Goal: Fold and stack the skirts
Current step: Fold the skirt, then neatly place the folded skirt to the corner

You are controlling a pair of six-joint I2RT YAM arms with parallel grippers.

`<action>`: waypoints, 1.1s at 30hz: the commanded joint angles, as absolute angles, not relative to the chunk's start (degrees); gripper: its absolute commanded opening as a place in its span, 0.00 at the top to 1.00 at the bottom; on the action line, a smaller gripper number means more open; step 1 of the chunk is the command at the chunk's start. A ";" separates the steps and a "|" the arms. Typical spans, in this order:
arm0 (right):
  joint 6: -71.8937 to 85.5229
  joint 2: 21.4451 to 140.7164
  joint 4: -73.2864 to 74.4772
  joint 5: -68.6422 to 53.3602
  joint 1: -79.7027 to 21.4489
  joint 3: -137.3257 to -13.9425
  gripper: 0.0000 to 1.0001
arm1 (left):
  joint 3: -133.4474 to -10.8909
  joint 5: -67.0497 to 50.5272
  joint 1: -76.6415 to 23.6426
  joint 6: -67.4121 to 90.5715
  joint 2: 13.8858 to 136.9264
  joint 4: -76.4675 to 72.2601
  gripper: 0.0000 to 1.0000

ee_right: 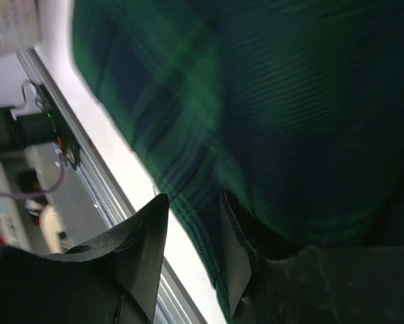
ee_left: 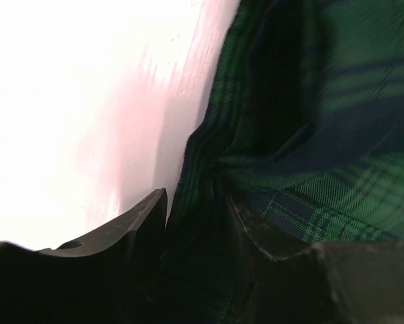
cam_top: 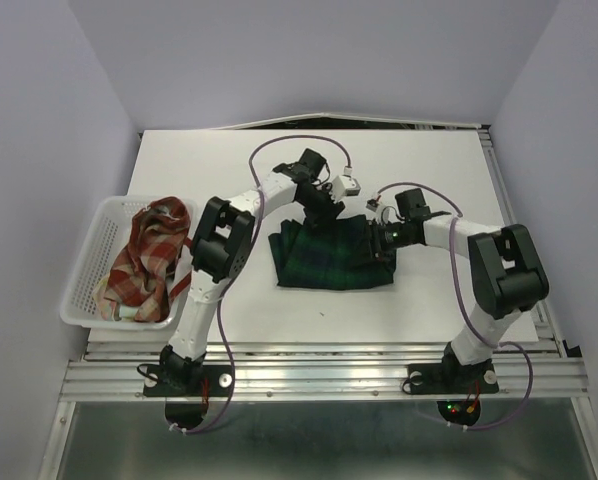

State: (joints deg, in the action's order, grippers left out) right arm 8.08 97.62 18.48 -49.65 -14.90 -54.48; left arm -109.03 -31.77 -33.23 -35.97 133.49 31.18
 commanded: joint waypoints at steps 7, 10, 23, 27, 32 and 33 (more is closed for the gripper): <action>20.12 107.75 10.21 -50.27 -10.28 -52.56 0.58 | -108.02 -26.99 -24.61 -17.50 126.76 26.92 0.26; 25.30 108.54 6.17 -52.20 -10.28 -53.17 0.54 | -102.33 -20.76 -25.22 -11.53 114.72 22.16 0.17; 43.50 98.29 -9.32 -55.64 -10.28 -59.06 0.40 | -76.91 -4.59 -39.62 9.21 92.02 14.15 0.01; 41.84 91.86 -4.85 -53.36 -9.76 -60.99 0.37 | -74.80 5.33 -48.23 15.54 92.63 12.48 0.01; 38.94 87.02 4.56 -49.92 -3.53 -63.89 0.23 | -80.40 9.40 -53.08 24.94 102.27 16.34 0.01; 37.11 86.49 7.96 -49.40 -0.56 -64.42 0.21 | -81.38 9.49 -53.09 27.66 104.04 17.04 0.01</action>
